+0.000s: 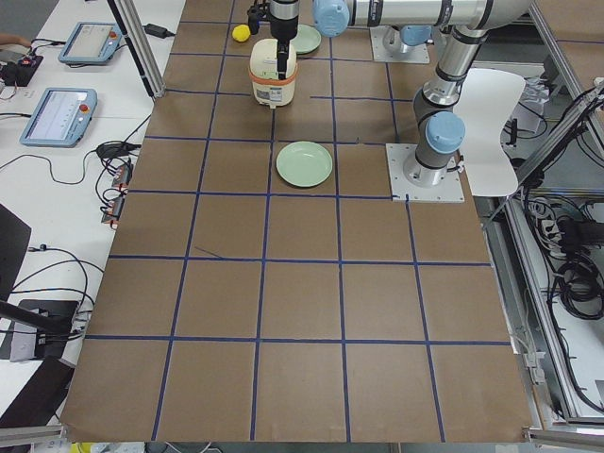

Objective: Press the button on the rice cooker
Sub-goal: 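Move the right gripper down over the green button on the rice cooker lid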

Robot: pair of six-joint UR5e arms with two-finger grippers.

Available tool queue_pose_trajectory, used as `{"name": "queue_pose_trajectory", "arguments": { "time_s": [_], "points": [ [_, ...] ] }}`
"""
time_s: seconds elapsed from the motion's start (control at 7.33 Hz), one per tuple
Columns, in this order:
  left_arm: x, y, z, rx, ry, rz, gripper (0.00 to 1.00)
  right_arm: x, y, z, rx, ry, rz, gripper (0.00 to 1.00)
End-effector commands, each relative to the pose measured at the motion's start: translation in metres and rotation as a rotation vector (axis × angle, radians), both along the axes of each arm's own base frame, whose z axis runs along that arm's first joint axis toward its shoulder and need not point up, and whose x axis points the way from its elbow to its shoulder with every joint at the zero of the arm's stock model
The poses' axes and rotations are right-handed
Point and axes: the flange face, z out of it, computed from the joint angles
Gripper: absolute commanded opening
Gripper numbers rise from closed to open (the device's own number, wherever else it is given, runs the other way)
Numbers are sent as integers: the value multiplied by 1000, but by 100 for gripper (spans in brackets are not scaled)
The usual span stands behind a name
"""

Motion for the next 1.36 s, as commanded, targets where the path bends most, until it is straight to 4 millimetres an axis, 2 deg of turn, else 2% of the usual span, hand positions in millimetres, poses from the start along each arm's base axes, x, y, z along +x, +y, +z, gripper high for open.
{"name": "queue_pose_trajectory", "arguments": {
  "time_s": [0.0, 0.14, 0.82, 1.23],
  "points": [
    [0, 0, 0, 0, 1, 0, 100, 54, -12, -34, 16, -59, 47, 31],
    [0, 0, 0, 0, 1, 0, 100, 59, -19, -47, 41, -76, 47, 19],
    [0, 0, 0, 0, 1, 0, 100, 69, -41, -110, 95, -74, -20, 16],
    [1, 0, 0, 0, 1, 1, 100, 68, -36, -127, 118, -68, -32, 16]
  ]
}}
